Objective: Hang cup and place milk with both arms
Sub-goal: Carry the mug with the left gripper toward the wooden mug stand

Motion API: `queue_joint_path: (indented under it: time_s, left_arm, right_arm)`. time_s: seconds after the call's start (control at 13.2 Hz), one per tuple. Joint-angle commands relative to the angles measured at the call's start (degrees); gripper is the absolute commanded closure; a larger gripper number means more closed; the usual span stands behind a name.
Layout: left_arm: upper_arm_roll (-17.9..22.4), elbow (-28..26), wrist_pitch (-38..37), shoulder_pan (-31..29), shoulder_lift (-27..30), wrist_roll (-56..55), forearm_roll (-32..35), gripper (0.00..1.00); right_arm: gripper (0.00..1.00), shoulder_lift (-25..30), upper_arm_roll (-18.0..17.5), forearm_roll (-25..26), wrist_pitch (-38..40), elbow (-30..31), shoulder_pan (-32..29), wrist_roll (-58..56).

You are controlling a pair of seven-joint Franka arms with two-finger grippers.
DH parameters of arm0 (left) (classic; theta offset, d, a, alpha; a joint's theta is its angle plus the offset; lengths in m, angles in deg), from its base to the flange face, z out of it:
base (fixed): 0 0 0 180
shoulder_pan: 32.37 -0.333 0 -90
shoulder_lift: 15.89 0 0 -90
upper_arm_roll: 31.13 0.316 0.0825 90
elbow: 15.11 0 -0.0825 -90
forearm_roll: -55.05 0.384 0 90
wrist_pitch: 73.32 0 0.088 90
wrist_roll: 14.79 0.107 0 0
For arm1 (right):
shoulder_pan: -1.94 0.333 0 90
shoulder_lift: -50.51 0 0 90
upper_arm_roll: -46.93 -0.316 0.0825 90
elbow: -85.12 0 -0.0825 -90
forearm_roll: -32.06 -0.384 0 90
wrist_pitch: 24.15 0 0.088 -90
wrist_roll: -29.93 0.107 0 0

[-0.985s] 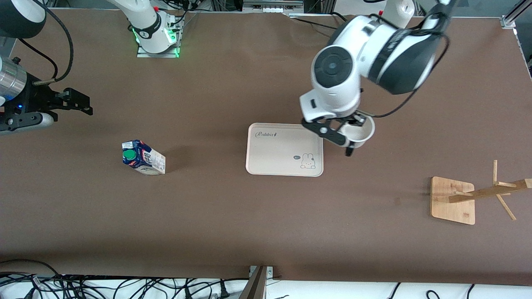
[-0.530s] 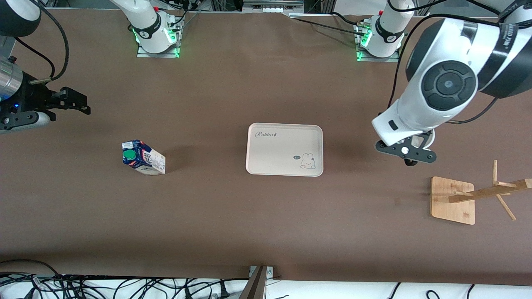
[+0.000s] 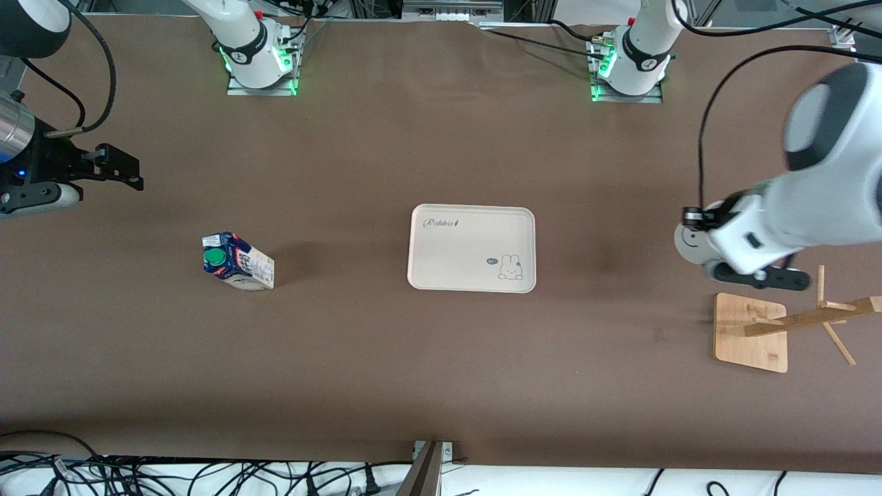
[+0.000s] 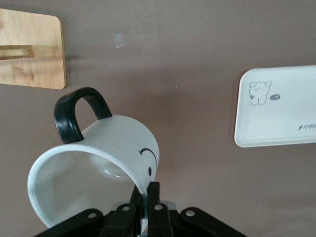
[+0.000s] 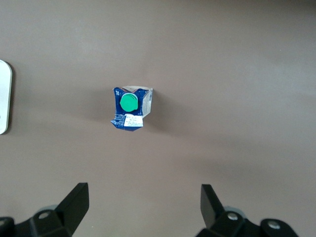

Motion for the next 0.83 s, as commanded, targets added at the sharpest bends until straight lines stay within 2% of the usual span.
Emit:
queue_joint_path:
  time_s: [0.0,0.23,0.38,0.76]
  left_arm:
    - [-0.7,1.93,1.86,-4.19,-0.74,5.6,-3.76,1.0]
    - [-0.7,3.06,6.34,-5.16,-0.74,8.24,-3.76,1.0]
    - [-0.61,3.6,7.31,-6.29,-1.44,11.84,-3.67,1.0]
    - [1.41,3.51,7.85,-7.09,-1.18,14.67,-2.79,1.0]
  right_arm:
    - [0.0,-0.2,-0.93,0.74,-0.44,-1.12,-1.08,0.76]
    - [0.0,-0.29,-1.2,1.45,-2.36,-1.12,-0.64,1.11]
    - [0.0,-0.64,-1.11,1.18,-4.92,-1.21,-0.73,0.5]
    - [0.0,-1.26,-1.2,1.01,-5.81,-1.21,-0.73,0.67]
